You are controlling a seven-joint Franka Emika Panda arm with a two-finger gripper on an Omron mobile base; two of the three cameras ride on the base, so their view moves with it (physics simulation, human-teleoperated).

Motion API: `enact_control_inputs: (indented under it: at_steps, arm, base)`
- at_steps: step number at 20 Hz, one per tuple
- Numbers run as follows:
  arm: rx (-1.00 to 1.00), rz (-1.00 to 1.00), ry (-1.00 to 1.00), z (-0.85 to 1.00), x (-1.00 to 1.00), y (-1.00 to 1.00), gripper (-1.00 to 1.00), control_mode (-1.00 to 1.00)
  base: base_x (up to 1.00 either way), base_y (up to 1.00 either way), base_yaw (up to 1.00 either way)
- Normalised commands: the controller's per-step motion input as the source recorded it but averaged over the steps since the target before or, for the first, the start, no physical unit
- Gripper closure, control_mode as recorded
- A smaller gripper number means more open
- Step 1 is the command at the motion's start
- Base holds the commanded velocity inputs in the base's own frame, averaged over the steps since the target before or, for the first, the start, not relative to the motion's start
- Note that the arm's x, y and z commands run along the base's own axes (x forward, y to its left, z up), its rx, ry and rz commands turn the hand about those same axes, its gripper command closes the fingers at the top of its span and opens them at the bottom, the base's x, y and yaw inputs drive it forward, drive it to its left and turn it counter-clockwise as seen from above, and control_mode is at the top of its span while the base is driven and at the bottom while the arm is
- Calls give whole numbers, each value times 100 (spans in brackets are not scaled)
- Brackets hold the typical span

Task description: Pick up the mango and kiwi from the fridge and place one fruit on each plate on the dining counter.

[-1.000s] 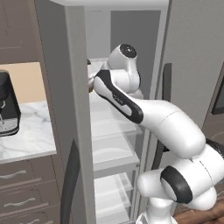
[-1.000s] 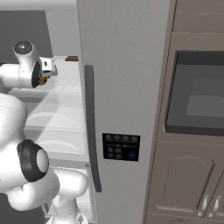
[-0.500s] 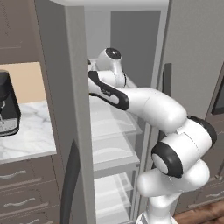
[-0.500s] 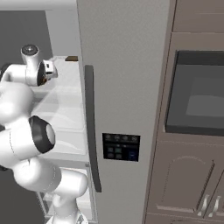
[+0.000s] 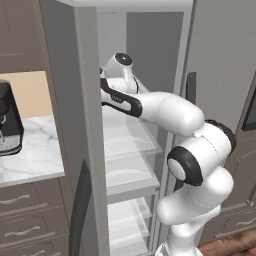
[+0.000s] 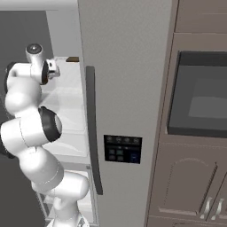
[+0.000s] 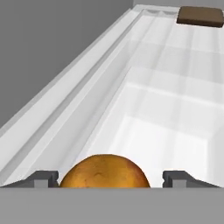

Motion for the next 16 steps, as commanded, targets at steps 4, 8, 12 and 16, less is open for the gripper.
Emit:
enact_control_inputs:
  at_steps: [4,8,12,16]
  arm:
    - [0,0,0,-5,-18,0,100,-100]
    - [-2,0,-4,-1,-61,1,100,-100]
    - [-7,0,-28,16,-100,1,100,-100]
    - [-2,0,-19,50,-100,-4,100,-100]
  base:
    - [0,0,0]
    - [0,0,0]
    - [0,0,0]
    - [0,0,0]
